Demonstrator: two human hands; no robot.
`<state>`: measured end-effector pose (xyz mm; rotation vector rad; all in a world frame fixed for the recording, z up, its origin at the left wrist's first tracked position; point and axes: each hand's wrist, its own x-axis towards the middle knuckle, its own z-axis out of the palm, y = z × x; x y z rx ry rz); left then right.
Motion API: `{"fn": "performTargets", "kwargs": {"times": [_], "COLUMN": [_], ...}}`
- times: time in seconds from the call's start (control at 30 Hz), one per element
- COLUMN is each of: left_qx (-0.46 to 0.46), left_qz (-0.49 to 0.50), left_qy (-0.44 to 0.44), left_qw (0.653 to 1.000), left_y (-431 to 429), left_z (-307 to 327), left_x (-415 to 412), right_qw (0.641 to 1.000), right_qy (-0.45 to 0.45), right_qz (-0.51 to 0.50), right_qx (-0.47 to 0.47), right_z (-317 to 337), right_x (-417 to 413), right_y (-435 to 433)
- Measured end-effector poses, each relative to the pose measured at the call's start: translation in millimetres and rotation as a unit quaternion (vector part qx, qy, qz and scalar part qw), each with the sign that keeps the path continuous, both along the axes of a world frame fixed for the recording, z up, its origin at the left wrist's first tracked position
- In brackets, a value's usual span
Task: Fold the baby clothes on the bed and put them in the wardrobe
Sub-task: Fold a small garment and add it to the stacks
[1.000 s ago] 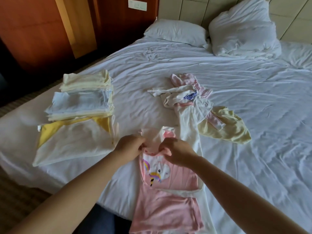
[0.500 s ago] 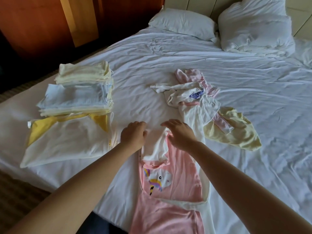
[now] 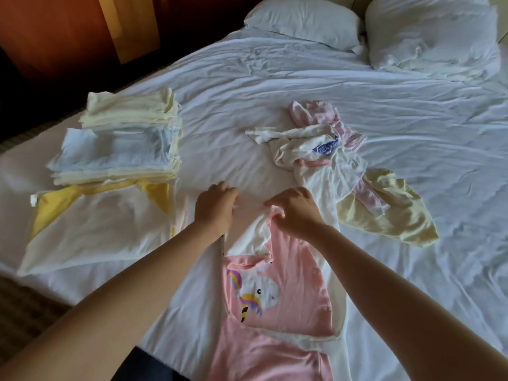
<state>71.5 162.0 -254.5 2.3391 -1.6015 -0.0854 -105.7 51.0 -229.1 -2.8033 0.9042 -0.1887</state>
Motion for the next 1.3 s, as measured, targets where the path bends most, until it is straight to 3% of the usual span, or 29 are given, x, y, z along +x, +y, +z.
{"fn": "performTargets", "kwargs": {"times": [0.13, 0.37, 0.67, 0.8, 0.93, 1.2, 1.3], "left_qx": [-0.048, -0.020, -0.006, -0.028, -0.059, -0.125, -0.138], "left_qz": [-0.041, -0.048, -0.057, -0.028, 0.007, -0.019, -0.053], "left_qy": [0.089, 0.199, 0.188, 0.201, 0.260, 0.482, 0.444], "left_qw": [0.994, 0.979, 0.980, 0.979, 0.964, 0.867, 0.884], "left_y": [-17.0, -67.9, -95.5, -99.6, -110.9, -131.5, -124.9], "left_z": [20.4, 36.4, 2.2, -2.4, 10.2, 72.1, 97.2], "left_x": [-22.7, -66.6, -87.0, -89.3, -87.9, -99.7, -110.7], "right_qw": [0.996, 0.993, 0.982, 0.971, 0.934, 0.893, 0.889], "right_qy": [-0.062, -0.010, 0.028, -0.106, -0.269, -0.389, -0.398], "right_qz": [-0.062, -0.118, -0.187, -0.212, -0.198, -0.122, -0.105], "right_qx": [-0.014, -0.016, 0.029, 0.016, 0.125, 0.193, 0.200], "right_z": [17.6, 34.5, 12.6, 6.1, 19.8, 68.8, 86.8], "right_x": [-22.8, -45.5, -30.4, -30.1, -34.1, -70.3, -83.6], "right_y": [-20.2, -74.2, -125.5, -130.3, -130.7, -107.4, -92.2]}}
